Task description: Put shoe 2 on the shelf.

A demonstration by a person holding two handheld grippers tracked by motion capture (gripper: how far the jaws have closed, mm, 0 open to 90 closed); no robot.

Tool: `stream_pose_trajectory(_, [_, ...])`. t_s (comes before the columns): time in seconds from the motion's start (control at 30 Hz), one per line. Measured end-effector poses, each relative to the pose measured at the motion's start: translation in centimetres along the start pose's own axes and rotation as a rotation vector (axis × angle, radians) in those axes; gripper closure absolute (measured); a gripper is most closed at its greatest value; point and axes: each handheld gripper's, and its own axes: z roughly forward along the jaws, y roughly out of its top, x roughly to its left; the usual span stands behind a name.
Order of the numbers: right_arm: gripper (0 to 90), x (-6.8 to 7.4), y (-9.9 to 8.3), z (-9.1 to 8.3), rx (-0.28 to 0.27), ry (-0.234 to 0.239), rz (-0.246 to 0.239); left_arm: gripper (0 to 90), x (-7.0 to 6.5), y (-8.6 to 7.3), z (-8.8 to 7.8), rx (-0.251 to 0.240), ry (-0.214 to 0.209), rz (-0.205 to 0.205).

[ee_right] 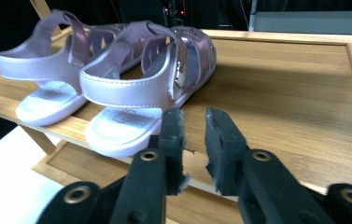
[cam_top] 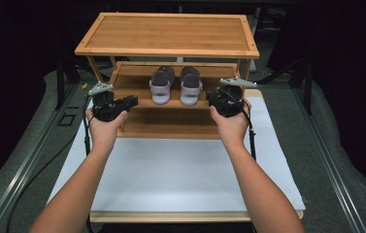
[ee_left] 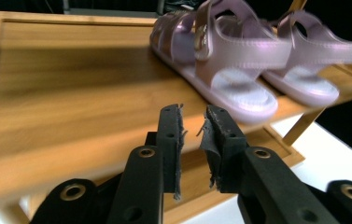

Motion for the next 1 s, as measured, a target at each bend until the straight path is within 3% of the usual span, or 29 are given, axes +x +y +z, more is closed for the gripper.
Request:
stream_pose_trajectory(0.27, [86.3, 0.2, 0.0, 1.8, 0.007, -0.005, 0.051, 88.9, -0.1, 1.3, 2.8, 0.019, 0.016, -0.051])
stream_pose_trajectory(0.43, [87.9, 0.4, -0.1, 2.7, 0.031, 0.01, 0.062, 89.6, -0.5, 1.7, 4.0, 0.048, 0.028, -0.05])
stream_pose_trajectory(0.47, [88.2, 0.7, -0.3, 3.0, 0.038, -0.013, 0.061, 89.6, -0.5, 1.7, 4.1, 0.051, 0.025, -0.054])
stream_pose_trajectory(0.5, [88.9, 0.8, -0.3, 3.1, 0.04, 0.005, 0.064, 89.6, -0.6, 1.6, 4.4, 0.06, 0.024, -0.048])
stream_pose_trajectory(0.6, [89.7, 1.3, -0.4, 3.4, 0.03, -0.003, 0.056, 89.6, -0.8, 1.6, 4.7, 0.066, 0.025, -0.053])
stream_pose_trajectory(0.8, [89.7, 1.3, -0.5, 3.8, 0.038, 0.028, 0.09, 89.7, -1.4, 1.5, 5.3, 0.071, 0.008, -0.047])
stream_pose_trajectory(1.0, [89.3, 1.9, -0.5, 4.2, 0.044, 0.058, 0.078, 89.7, -1.6, 1.5, 5.5, 0.07, -0.001, -0.057])
